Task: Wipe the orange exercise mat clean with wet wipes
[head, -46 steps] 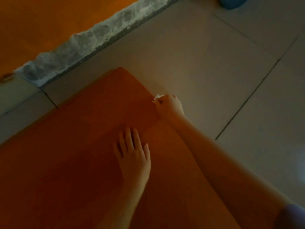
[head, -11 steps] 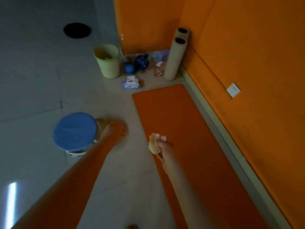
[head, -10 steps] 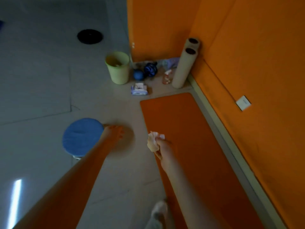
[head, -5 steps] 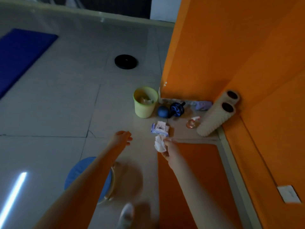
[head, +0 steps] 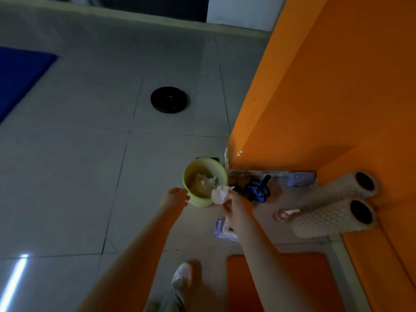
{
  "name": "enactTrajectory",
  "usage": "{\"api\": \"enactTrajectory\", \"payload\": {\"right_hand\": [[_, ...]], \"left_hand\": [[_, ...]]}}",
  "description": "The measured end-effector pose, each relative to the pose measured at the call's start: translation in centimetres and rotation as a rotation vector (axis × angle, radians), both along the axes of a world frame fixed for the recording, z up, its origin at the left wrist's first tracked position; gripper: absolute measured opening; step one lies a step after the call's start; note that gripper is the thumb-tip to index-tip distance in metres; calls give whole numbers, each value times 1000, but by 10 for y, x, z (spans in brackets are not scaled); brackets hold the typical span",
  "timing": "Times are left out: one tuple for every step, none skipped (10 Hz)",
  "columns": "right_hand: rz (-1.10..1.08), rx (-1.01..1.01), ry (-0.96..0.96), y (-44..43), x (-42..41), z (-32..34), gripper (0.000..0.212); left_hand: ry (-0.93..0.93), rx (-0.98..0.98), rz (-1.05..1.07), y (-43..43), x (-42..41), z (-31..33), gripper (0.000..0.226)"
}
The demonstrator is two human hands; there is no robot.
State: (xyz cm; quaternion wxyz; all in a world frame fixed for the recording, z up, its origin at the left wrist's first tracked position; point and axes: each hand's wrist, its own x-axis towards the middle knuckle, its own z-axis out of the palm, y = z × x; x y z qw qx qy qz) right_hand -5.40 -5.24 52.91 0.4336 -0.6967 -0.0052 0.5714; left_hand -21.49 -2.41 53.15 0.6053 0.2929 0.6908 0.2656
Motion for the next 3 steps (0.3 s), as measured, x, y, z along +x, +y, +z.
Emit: {"api": "enactTrajectory", "payload": {"right_hand": [[54, -61, -10, 48, 9, -5, 34], [-15, -89, 33, 71, 25, -3, 29], [-45, -79, 48, 71, 40, 6, 31]], "left_hand": [[35, -14, -74, 40, 6, -5, 17], [27, -10, -99, 75, 22, 1, 27], [40, -8, -127, 83, 39, 12, 31]]}}
